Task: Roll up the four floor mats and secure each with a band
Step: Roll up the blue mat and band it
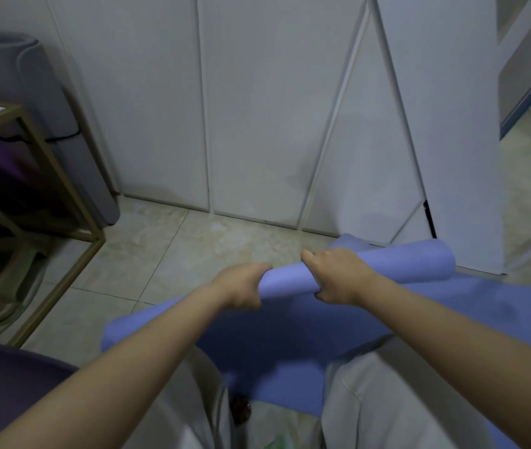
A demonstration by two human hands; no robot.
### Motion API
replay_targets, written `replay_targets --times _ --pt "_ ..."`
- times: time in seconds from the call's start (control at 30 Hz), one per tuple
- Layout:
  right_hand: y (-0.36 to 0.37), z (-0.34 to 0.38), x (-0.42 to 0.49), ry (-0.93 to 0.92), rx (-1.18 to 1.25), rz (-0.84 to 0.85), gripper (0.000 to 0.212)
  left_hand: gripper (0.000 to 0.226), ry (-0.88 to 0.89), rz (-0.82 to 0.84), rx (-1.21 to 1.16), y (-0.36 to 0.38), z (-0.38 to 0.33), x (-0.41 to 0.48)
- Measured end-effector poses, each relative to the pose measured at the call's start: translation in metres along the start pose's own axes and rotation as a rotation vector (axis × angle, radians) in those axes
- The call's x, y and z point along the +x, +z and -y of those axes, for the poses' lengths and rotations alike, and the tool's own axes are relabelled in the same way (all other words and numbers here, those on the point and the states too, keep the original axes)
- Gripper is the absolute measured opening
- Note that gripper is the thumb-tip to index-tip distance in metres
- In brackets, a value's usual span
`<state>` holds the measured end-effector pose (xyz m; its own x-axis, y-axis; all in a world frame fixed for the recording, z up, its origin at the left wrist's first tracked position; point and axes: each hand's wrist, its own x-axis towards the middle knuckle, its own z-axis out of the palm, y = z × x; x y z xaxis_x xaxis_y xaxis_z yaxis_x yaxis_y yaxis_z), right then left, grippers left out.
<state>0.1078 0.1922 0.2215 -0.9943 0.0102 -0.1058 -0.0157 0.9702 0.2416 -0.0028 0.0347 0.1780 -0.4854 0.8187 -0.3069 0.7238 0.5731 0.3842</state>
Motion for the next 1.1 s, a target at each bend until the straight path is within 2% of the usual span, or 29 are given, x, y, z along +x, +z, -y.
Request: replay_targets --times 0.07,0.17,0.23,0.3,0.4,0.43,0.5,0.63,0.73,0.8,0.9,0.97,1.1 --pt "-0.005 0.002 0.003 0.03 0.071 0.111 0.031 0.036 -0.025 -0.211 0.063 0.012 0.001 -0.007" --pt "-0.012 0.007 0.011 0.029 0.096 0.189 0.033 0.035 -0.005 -0.495 0.152 0.027 0.007 -0.015" --pt "-0.016 0.009 0.018 0.025 0.119 0.278 0.039 0.044 0.045 -0.609 0.227 0.035 0.013 -0.017" --pt "-0.023 0.01 0.023 0.028 0.148 0.374 0.041 0.052 0.078 -0.643 0.251 0.035 0.017 -0.018" --pt "-0.025 0.009 0.028 0.051 0.181 0.488 0.042 0.036 0.036 -0.504 0.131 0.026 0.014 -0.019" --pt "-0.026 0.009 0.027 0.063 0.177 0.493 0.042 0.031 0.01 -0.41 0.11 0.023 0.012 -0.019" --pt "-0.022 0.005 0.023 0.098 0.134 0.374 0.039 0.031 -0.034 -0.269 0.047 0.016 0.008 -0.013" --pt "-0.001 -0.005 0.006 0.008 -0.124 -0.092 0.037 0.045 0.015 -0.057 -0.137 0.002 -0.002 0.001" --pt "0.009 -0.009 -0.005 -0.058 -0.154 -0.145 0.053 0.052 0.054 0.121 -0.217 -0.002 -0.002 0.009" --pt "0.009 -0.01 -0.008 -0.068 -0.133 -0.115 0.058 0.055 0.072 0.166 -0.225 0.0 -0.002 0.012" --pt "0.003 -0.008 -0.01 -0.055 -0.094 -0.022 0.041 0.055 0.063 0.092 -0.182 0.01 -0.008 0.011" --pt "0.0 -0.008 -0.008 -0.006 -0.05 0.137 0.029 0.05 0.027 -0.048 -0.107 0.02 -0.013 0.005" --pt "-0.008 -0.004 0.002 0.021 0.021 0.311 0.027 0.042 -0.05 -0.356 0.037 0.042 -0.022 -0.009"
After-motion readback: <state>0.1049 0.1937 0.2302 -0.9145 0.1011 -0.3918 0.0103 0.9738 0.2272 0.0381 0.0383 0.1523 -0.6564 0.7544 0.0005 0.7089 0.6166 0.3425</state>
